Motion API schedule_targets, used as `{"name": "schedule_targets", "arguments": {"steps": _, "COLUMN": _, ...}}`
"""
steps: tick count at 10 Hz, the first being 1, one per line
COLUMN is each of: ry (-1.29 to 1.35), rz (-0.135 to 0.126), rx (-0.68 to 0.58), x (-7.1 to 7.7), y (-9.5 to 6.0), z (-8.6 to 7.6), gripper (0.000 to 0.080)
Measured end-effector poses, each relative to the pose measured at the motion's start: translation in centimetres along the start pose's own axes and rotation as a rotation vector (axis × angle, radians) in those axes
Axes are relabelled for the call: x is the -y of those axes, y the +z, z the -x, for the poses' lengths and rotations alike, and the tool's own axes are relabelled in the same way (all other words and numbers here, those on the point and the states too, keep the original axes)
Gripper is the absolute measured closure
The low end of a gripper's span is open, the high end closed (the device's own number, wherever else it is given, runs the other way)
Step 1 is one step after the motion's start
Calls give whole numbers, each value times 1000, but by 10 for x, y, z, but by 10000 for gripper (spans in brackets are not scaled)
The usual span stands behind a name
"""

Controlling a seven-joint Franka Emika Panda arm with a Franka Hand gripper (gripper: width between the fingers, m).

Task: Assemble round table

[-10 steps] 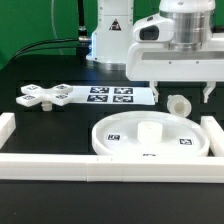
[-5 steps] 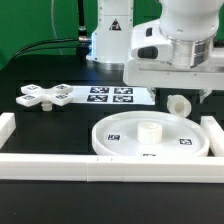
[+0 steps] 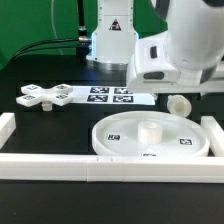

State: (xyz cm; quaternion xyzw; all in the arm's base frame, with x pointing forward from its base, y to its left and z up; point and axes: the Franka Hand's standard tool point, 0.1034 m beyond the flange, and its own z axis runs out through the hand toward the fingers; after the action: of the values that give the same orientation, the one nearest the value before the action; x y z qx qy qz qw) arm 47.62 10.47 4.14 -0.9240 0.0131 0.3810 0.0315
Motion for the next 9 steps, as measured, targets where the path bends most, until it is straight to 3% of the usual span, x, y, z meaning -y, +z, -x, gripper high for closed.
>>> {"name": "schedule_targets", "arguments": {"steps": 3, "ry": -4, "rz": 11, "rx": 203, "x": -2, "y": 10, "z": 4, "gripper": 150}}
{"name": "schedule_targets", "arguments": {"steps": 9, "ry": -6, "rz": 10, "rx": 177, "x": 1, "y": 31, "z": -11, "gripper": 150}}
